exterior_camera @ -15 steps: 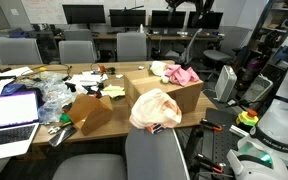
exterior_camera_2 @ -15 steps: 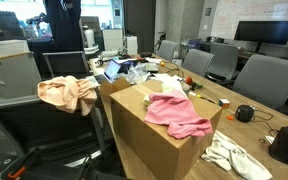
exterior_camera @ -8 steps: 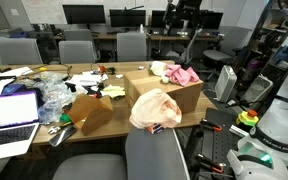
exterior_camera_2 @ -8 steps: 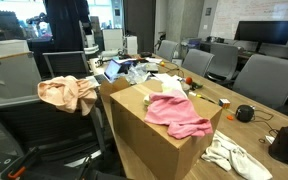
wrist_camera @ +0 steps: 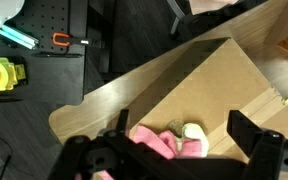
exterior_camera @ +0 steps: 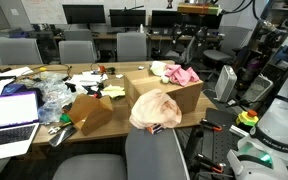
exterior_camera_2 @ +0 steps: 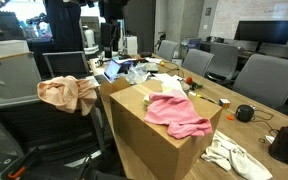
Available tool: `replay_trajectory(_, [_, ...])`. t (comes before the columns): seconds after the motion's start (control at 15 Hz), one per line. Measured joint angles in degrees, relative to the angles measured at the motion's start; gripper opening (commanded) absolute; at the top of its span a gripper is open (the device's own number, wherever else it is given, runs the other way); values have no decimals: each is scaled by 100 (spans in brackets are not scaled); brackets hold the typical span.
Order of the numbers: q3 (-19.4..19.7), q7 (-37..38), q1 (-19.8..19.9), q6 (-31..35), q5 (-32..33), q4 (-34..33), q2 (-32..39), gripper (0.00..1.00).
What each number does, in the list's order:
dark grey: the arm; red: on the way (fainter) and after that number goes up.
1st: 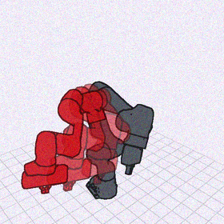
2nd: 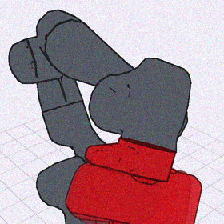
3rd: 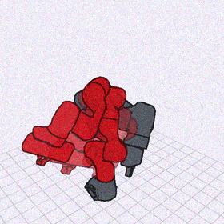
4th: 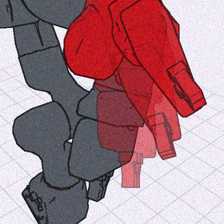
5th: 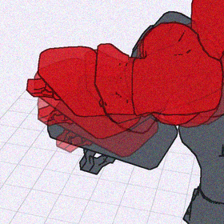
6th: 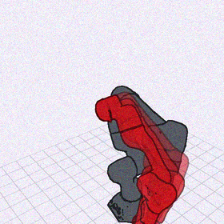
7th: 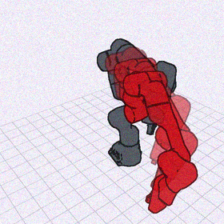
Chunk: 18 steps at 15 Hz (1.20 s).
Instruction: Get the three objects from the cardboard box then put them on the headrest of the grey chair
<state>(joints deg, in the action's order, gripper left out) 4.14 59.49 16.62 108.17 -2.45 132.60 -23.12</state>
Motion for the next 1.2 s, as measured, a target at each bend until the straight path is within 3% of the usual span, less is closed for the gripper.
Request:
replay_trajectory(0.53, [644, 287, 152, 150, -493, 382, 430, 100])
replay_trajectory(0.87, [723, 1074, 320, 987, -500, 627, 915, 100])
replay_trajectory(1.2, [733, 2353, 420, 1956, -191, 650, 1378, 100])
